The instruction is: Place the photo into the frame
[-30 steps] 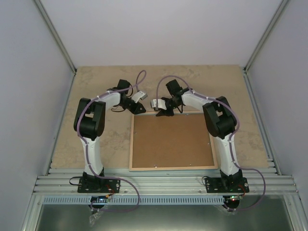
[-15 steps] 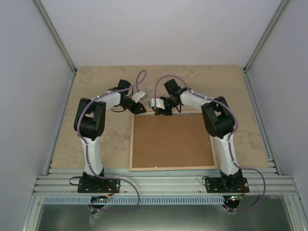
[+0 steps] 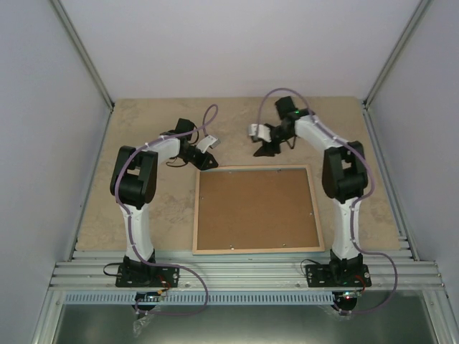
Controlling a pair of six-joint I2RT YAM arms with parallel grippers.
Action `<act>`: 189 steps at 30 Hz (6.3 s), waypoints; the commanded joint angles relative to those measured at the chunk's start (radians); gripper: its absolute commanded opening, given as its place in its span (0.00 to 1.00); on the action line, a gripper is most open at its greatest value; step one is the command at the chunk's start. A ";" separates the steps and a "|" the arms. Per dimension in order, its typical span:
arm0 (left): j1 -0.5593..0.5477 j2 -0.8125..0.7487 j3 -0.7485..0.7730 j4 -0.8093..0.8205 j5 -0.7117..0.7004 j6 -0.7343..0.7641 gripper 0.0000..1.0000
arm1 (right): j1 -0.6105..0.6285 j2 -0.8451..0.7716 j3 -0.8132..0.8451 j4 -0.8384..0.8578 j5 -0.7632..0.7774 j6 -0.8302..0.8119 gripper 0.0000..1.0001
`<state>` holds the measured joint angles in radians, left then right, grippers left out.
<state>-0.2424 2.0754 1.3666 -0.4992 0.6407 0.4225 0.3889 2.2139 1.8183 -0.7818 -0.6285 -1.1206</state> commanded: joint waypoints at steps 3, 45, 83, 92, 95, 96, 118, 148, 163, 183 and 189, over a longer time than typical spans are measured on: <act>-0.014 0.064 -0.042 -0.025 -0.116 -0.002 0.15 | -0.178 -0.088 -0.109 -0.153 0.024 -0.196 0.57; -0.015 0.055 -0.060 0.000 -0.135 -0.030 0.15 | -0.129 -0.102 -0.481 0.061 0.189 -0.207 0.20; -0.015 0.063 -0.049 -0.002 -0.148 -0.041 0.16 | -0.112 -0.047 -0.413 -0.097 0.164 -0.377 0.42; -0.015 0.064 -0.048 -0.005 -0.146 -0.041 0.16 | -0.135 -0.031 -0.385 -0.222 0.194 -0.517 0.36; -0.015 0.064 -0.049 -0.004 -0.146 -0.040 0.16 | -0.137 -0.023 -0.377 -0.244 0.198 -0.533 0.38; -0.015 0.064 -0.049 -0.004 -0.146 -0.041 0.16 | -0.137 -0.020 -0.375 -0.246 0.199 -0.537 0.38; -0.015 0.064 -0.048 -0.005 -0.145 -0.039 0.16 | -0.097 -0.061 -0.447 -0.110 0.343 -0.552 0.30; -0.015 0.054 -0.063 0.001 -0.134 -0.025 0.16 | -0.032 -0.031 -0.343 -0.248 0.627 -0.591 0.41; -0.015 0.049 -0.069 0.008 -0.135 -0.024 0.16 | -0.015 -0.002 -0.433 -0.047 0.753 -0.554 0.19; -0.019 -0.027 -0.036 0.011 -0.121 0.015 0.28 | -0.017 -0.063 -0.283 -0.076 0.521 -0.392 0.37; -0.065 -0.032 0.135 -0.111 -0.146 0.119 0.51 | -0.106 -0.035 -0.003 -0.279 0.311 -0.223 0.62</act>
<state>-0.2836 2.0537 1.4570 -0.5503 0.5171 0.4808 0.3431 2.1719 1.7172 -0.9291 -0.1650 -1.4681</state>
